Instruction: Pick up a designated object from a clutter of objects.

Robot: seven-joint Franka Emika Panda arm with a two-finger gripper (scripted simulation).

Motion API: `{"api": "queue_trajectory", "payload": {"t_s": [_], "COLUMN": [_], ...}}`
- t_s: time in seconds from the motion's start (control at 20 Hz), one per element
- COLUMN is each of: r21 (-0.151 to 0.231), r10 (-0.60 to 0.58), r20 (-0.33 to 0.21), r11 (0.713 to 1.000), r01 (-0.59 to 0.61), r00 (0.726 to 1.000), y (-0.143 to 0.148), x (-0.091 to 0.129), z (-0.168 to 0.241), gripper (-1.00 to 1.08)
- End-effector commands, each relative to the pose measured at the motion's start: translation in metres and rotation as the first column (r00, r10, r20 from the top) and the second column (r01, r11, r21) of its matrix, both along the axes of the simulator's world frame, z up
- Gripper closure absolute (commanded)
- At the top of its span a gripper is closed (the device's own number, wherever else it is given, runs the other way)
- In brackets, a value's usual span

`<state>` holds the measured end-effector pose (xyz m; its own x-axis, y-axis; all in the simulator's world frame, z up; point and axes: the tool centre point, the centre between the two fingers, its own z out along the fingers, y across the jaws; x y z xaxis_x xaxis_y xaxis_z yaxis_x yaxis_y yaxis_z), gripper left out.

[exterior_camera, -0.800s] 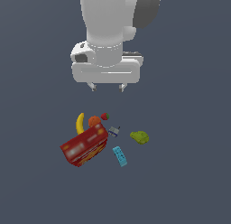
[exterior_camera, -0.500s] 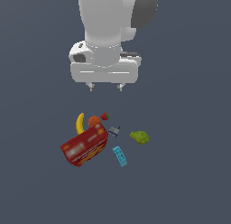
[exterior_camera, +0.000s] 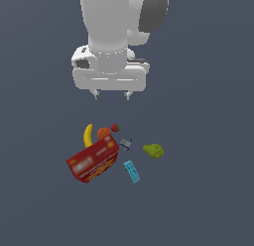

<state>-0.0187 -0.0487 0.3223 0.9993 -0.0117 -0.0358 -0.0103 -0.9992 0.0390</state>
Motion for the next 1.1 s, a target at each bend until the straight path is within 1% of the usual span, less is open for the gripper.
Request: {"api": "queue_trajectory", "payload": {"t_s": [0.0, 0.25, 0.5, 0.8, 1.05], "r21": [0.0, 0.002, 0.007, 0.015, 0.023], "r10": [-0.003, -0.025, -0.067, -0.144, -0.228], "r20": [0.0, 0.003, 0.008, 0.016, 0.023], "r11": [1.0, 1.0, 0.998, 0.989, 0.974], "r01": [0.003, 0.025, 0.066, 0.144, 0.227], "r00": [1.0, 1.0, 0.998, 0.989, 0.973], "y": [0.0, 0.003, 0.008, 0.016, 0.026], "x": [0.0, 0.005, 0.011, 0.019, 0.022], "z": [-0.002, -0.016, -0.042, -0.091, -0.141], "gripper": [-0.92, -0.92, -0.92, -0.92, -0.92]}}
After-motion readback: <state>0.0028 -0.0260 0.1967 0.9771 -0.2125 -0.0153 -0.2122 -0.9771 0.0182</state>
